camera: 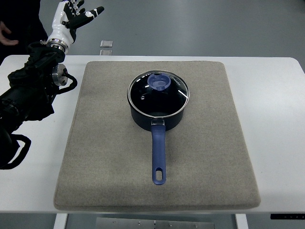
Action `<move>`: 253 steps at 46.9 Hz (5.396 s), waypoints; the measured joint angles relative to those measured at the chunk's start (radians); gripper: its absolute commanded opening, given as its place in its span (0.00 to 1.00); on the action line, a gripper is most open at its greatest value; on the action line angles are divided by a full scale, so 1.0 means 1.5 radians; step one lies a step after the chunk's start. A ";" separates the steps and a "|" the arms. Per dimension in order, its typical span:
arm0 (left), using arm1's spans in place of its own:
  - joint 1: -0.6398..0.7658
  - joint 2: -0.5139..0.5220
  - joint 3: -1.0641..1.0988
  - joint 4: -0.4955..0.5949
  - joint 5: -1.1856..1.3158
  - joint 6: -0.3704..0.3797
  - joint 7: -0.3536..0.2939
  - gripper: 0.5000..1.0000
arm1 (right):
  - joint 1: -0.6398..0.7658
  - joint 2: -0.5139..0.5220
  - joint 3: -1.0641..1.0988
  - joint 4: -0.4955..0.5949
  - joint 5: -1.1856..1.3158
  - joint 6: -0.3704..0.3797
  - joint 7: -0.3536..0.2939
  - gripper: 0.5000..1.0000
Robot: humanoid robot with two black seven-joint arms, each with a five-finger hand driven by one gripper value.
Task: Open pot lid and place left with left hand
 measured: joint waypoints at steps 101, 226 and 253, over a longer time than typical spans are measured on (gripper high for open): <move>-0.280 0.188 0.085 -0.471 0.976 -0.361 -0.060 0.96 | 0.000 0.000 0.000 0.000 0.000 0.000 0.000 0.83; -0.353 0.139 0.186 -0.496 1.162 -0.378 -0.060 0.98 | 0.000 0.000 0.000 0.000 0.000 0.000 0.000 0.83; -0.332 0.144 0.241 -0.526 1.161 -0.377 -0.060 0.98 | 0.000 0.000 0.000 0.000 0.000 0.000 0.000 0.83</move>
